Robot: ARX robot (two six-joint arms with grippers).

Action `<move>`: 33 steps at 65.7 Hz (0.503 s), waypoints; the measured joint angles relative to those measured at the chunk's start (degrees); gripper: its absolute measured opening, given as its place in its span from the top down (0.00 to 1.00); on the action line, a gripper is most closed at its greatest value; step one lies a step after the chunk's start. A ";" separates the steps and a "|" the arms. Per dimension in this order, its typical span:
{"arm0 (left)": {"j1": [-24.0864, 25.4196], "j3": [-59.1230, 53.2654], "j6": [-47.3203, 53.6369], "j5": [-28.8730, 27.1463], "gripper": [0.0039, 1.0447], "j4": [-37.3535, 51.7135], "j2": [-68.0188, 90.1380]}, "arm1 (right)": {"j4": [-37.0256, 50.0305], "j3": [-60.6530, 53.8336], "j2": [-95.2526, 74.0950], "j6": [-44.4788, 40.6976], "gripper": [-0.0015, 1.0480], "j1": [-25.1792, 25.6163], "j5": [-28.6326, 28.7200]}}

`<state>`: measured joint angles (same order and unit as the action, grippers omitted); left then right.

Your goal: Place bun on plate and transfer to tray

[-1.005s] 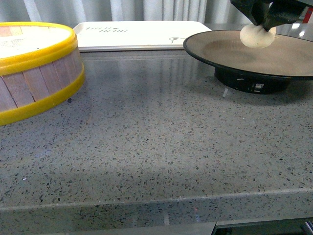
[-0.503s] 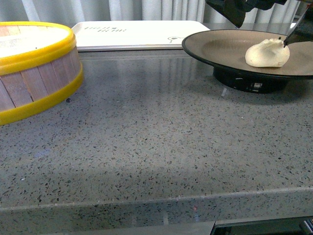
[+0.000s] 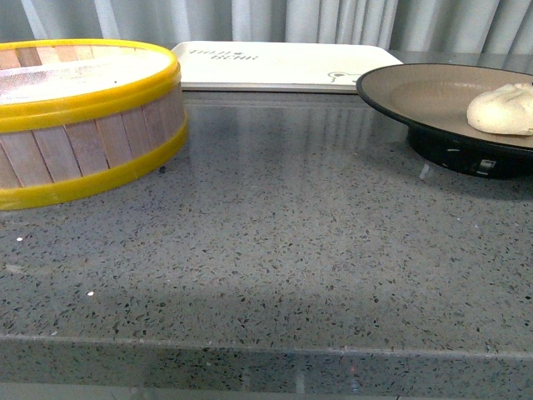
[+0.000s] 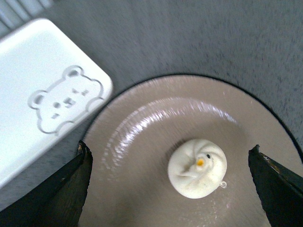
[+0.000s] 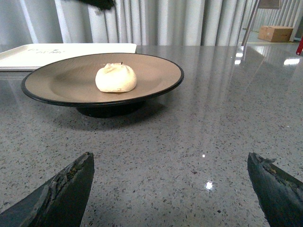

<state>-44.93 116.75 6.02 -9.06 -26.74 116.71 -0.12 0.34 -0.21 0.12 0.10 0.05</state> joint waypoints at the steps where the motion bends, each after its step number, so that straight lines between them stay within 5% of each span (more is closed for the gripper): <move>1: 0.15 -0.66 0.07 0.00 0.06 0.57 -0.77 | 0.00 0.00 0.00 0.00 0.08 0.00 0.00; 19: 11.28 -27.69 3.23 -0.39 0.06 15.74 -28.63 | 0.00 0.00 0.00 0.00 0.08 0.00 0.00; 33: 23.71 -47.19 3.80 3.28 0.06 17.92 -45.07 | 0.00 0.00 0.00 0.00 0.08 0.00 0.00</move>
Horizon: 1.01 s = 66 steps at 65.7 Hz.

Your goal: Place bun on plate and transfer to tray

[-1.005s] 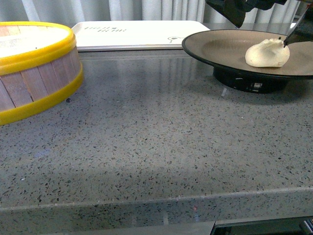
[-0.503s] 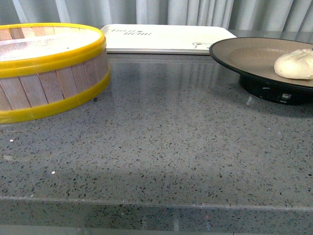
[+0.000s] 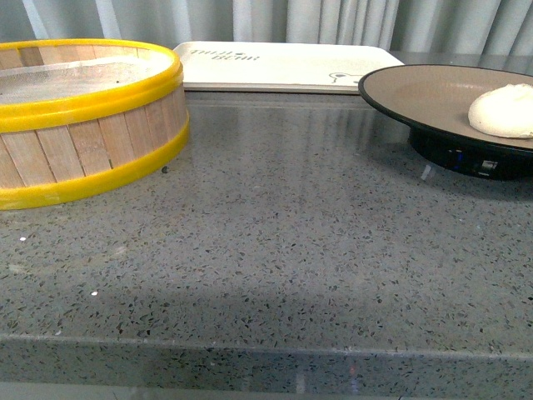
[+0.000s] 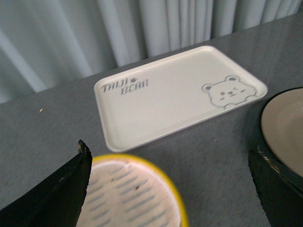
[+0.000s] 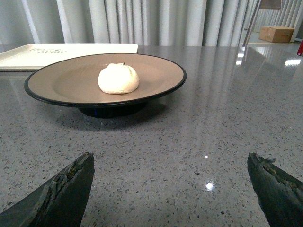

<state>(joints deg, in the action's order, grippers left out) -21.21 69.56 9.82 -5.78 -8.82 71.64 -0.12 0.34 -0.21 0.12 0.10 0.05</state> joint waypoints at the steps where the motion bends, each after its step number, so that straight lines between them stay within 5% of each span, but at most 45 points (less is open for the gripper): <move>1: 1.16 -1.44 0.00 0.59 0.06 -0.02 -1.36 | 0.00 0.00 0.00 0.00 0.08 0.00 0.00; 9: 6.95 -9.27 -0.44 2.19 0.07 0.68 -9.16 | 0.00 0.00 0.00 0.00 0.08 0.00 0.00; 13: 9.79 -17.20 -4.24 -2.73 0.19 10.99 -14.29 | 0.00 0.00 0.00 0.00 0.08 0.00 0.00; 20: 18.05 -34.21 -8.44 3.85 0.45 23.98 -23.87 | 0.00 0.00 0.00 0.00 0.08 0.00 0.00; 39: 21.05 -51.84 -9.62 5.79 0.97 30.10 -32.28 | 0.00 0.00 0.00 0.00 0.08 0.00 0.00; 66: 21.07 -61.64 -9.92 5.77 0.96 30.80 -41.68 | 0.00 0.00 0.00 0.00 0.08 0.00 0.00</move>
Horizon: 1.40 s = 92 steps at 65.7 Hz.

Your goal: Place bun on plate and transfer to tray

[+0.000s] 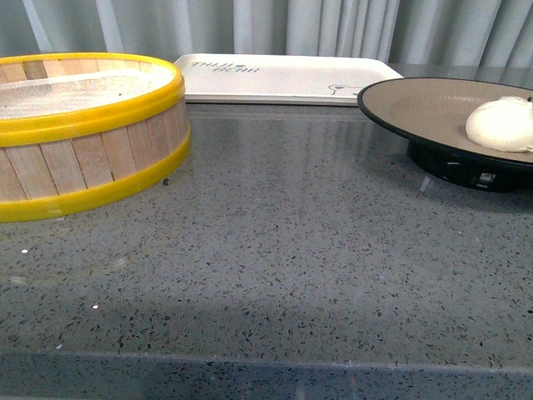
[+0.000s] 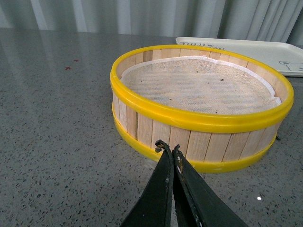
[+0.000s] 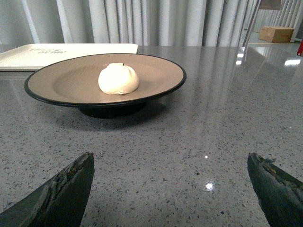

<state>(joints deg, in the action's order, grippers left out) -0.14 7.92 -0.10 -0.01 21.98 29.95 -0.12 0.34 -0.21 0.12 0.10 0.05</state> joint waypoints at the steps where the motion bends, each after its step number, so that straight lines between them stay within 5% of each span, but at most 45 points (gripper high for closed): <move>1: 0.00 -0.33 0.00 0.00 0.96 -0.13 -0.46 | 0.00 0.00 0.00 0.00 0.08 0.00 0.00; 53: 0.00 -6.45 -0.02 0.04 0.96 -7.10 -15.10 | 0.00 0.00 0.00 0.00 0.08 0.00 0.00; 70: 0.00 -6.43 -0.02 0.00 0.96 -12.04 -20.24 | 0.00 0.00 0.00 0.00 0.08 0.00 0.00; 75: 0.00 -6.43 -0.02 0.02 0.96 -21.44 -27.89 | 0.00 0.00 0.00 0.00 0.08 0.00 0.00; 88: 0.00 -6.43 -0.02 0.00 0.96 -21.94 -29.73 | 0.00 0.00 0.00 0.00 0.08 0.00 0.00; 92: 0.00 -6.43 -0.04 0.00 0.89 -21.97 -29.73 | 0.00 0.00 0.00 0.00 0.08 0.00 0.00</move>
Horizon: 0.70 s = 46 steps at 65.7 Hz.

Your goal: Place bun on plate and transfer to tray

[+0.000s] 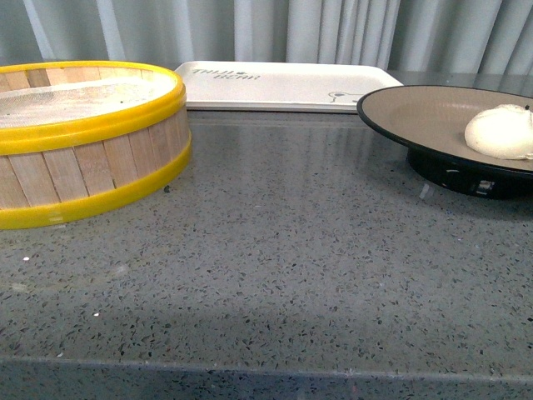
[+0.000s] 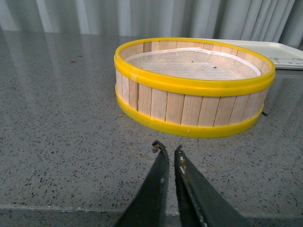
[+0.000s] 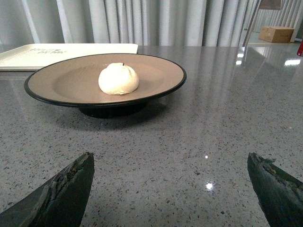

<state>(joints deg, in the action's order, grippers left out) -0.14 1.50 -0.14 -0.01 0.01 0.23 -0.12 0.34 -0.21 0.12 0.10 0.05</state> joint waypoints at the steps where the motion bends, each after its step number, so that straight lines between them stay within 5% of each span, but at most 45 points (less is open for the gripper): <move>1: 0.00 0.00 0.00 0.00 0.86 0.02 0.00 | 0.00 0.00 0.00 0.00 0.08 0.00 0.00; 24: 0.00 0.00 0.00 0.00 0.31 0.00 0.00 | -0.02 0.00 0.00 0.00 0.08 0.00 -0.09; 29: 0.00 0.00 -0.02 0.00 0.17 0.00 0.00 | -2.99 2.99 -6.34 -0.15 0.08 -4.72 -16.96; 34: 0.00 0.00 0.00 -0.07 0.05 0.02 -0.02 | 2.86 6.45 -16.15 -0.44 0.08 -4.66 -26.51; 40: 0.00 0.00 -0.04 -0.04 0.07 0.00 -0.02 | 11.65 10.71 -26.56 0.83 0.08 -0.46 -23.43; 46: 0.00 0.00 0.00 -0.02 0.06 0.00 -0.02 | 18.49 16.24 -37.62 6.14 0.08 5.62 -14.45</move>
<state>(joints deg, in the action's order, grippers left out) -0.14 1.50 -0.14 -0.03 0.01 0.21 18.37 16.58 -37.82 6.26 5.72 -14.39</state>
